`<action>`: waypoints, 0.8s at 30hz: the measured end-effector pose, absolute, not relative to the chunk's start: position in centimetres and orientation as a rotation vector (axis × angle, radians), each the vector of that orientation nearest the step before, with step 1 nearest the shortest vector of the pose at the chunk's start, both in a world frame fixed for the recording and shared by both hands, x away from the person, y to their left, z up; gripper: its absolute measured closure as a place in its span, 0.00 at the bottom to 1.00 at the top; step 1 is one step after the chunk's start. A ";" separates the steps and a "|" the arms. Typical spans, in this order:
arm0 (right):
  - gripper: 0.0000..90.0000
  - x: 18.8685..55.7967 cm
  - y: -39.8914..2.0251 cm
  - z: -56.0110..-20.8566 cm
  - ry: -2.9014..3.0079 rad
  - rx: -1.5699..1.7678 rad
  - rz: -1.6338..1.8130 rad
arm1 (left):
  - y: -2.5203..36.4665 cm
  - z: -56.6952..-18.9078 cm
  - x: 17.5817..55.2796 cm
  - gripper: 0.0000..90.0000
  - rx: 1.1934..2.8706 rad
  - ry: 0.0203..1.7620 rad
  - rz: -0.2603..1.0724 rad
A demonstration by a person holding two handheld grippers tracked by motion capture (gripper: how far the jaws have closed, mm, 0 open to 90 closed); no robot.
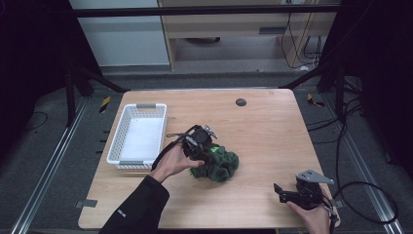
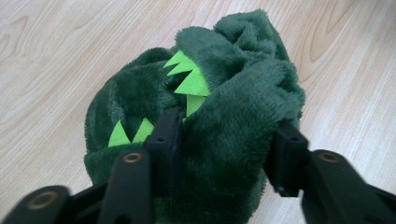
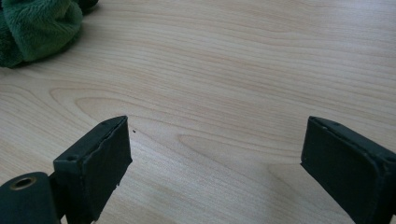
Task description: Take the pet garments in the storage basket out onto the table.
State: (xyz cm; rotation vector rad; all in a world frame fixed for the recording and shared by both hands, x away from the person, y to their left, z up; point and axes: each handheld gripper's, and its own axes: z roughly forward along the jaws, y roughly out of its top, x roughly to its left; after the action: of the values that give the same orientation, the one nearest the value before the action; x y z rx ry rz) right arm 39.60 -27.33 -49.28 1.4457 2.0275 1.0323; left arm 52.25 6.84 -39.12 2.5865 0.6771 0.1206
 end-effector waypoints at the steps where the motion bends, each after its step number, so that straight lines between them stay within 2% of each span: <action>1: 0.09 39.6 -27.3 -49.3 2.027 1.446 1.032 | 6.9 -39.2 52.2 0.54 2.586 0.673 0.128; 8: 0.09 39.6 -27.3 -49.3 2.028 1.445 1.029 | 7.7 -38.7 51.8 0.35 2.545 0.664 0.159; 12: 0.09 39.6 -27.4 -49.3 2.025 1.441 1.028 | 8.5 -37.8 51.2 0.30 2.492 0.657 0.196; 24: 0.09 39.6 -27.3 -49.4 2.026 1.444 1.025 | 11.2 -36.1 49.3 0.26 2.357 0.657 0.288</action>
State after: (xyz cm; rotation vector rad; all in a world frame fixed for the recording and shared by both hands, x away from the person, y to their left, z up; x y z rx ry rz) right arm 39.65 -27.34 -49.36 1.4441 2.0265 1.0254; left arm 49.27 11.18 -36.12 2.3569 0.6566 0.2883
